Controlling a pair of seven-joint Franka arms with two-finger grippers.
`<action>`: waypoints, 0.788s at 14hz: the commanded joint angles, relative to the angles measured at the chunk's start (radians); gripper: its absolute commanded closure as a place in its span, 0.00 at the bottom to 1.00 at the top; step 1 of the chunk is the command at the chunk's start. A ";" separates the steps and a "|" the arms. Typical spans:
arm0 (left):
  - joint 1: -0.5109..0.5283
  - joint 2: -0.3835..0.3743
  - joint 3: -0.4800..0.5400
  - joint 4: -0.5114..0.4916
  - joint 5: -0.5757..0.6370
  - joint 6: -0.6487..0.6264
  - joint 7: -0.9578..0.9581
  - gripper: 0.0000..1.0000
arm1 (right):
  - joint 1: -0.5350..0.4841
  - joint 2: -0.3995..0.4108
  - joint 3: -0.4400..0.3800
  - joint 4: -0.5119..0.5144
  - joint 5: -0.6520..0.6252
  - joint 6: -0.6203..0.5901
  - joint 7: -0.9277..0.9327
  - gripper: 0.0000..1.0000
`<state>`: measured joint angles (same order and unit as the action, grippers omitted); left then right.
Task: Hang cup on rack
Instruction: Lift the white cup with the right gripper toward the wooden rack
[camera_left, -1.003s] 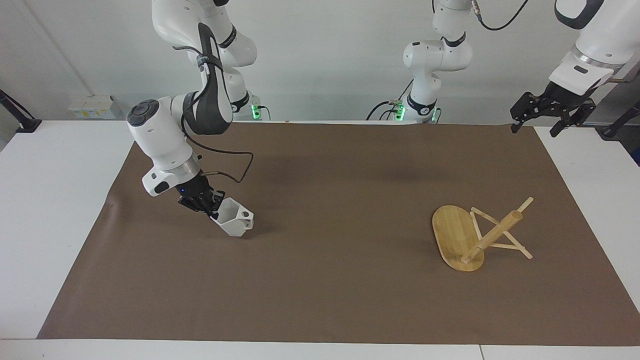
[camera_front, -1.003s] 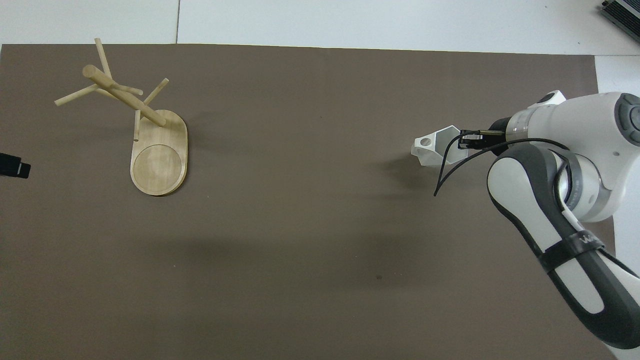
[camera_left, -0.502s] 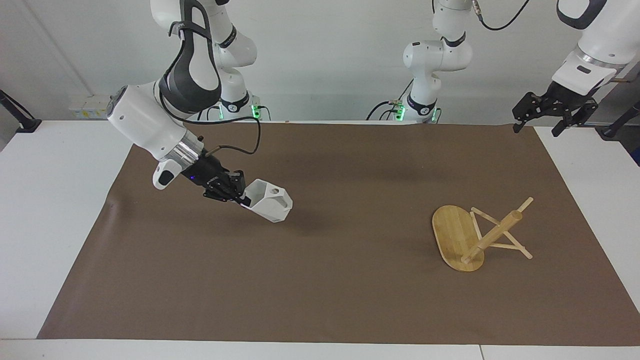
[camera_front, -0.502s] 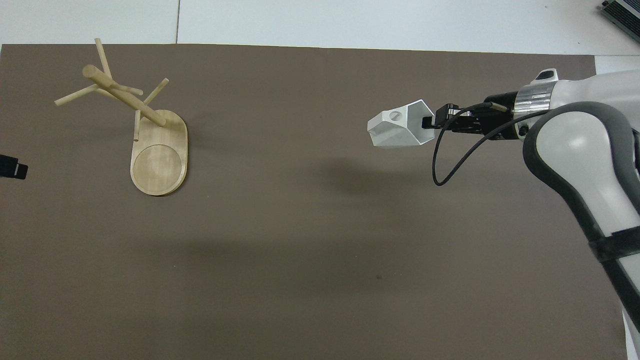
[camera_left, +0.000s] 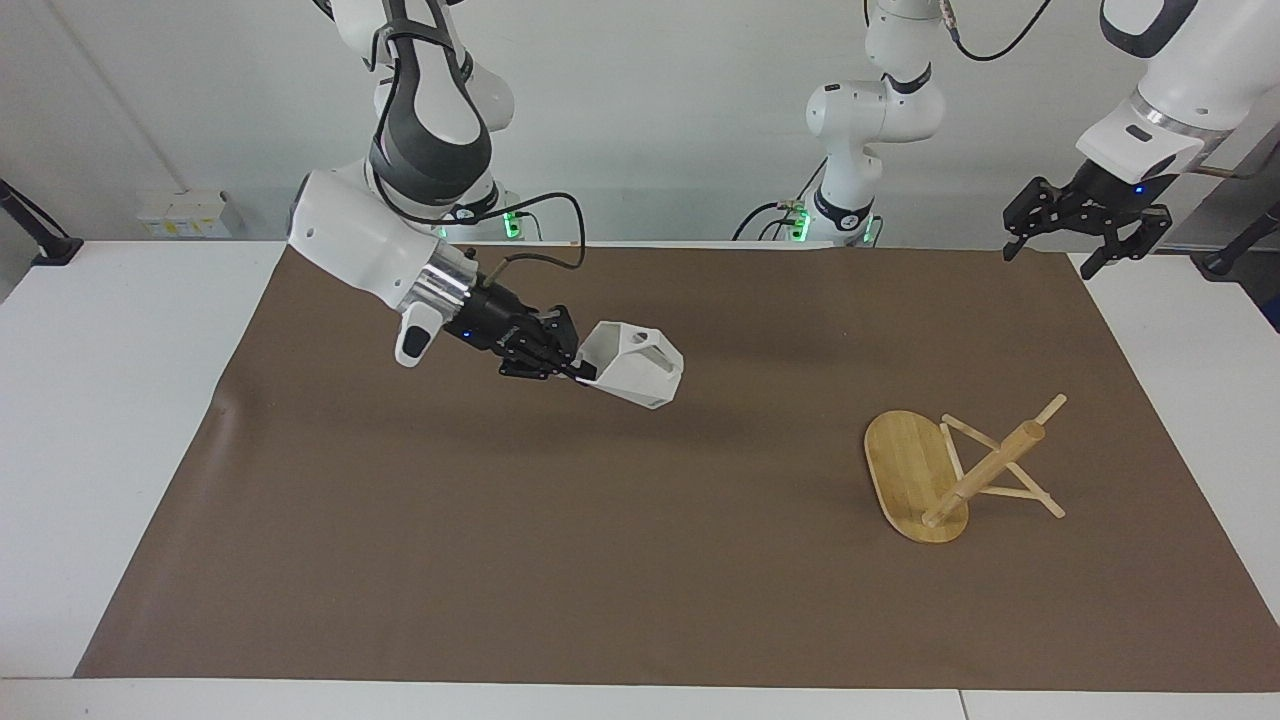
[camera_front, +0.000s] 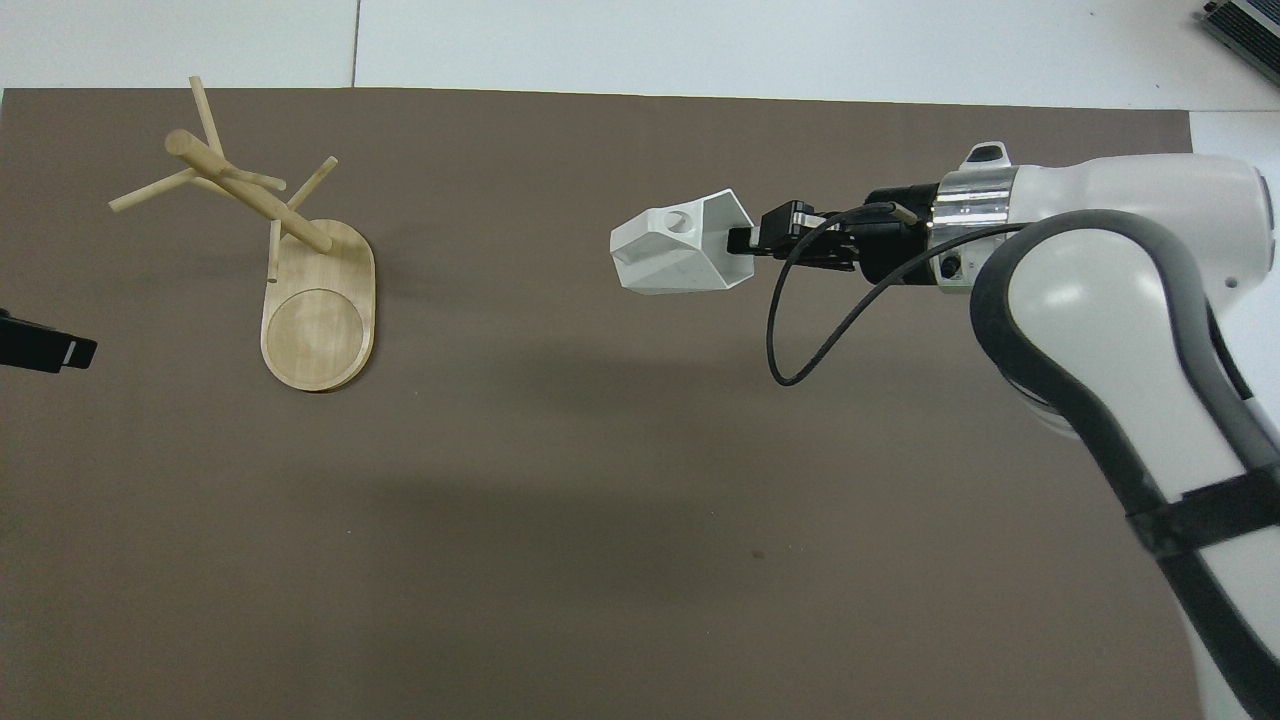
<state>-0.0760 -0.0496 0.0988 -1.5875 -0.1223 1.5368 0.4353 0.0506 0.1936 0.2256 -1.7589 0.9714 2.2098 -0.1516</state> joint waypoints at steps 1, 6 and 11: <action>-0.036 -0.042 0.004 -0.066 -0.071 0.034 0.135 0.00 | -0.003 0.018 0.101 0.007 0.027 0.111 0.027 1.00; -0.102 -0.107 0.001 -0.221 -0.200 0.235 0.405 0.00 | -0.002 0.017 0.170 0.004 0.101 0.113 0.044 1.00; -0.185 -0.102 0.001 -0.232 -0.238 0.318 0.618 0.00 | 0.000 0.015 0.204 0.004 0.170 0.114 0.063 1.00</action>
<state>-0.2364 -0.1221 0.0851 -1.7726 -0.3266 1.8139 0.9609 0.0608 0.2079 0.4084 -1.7593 1.1145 2.3138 -0.1126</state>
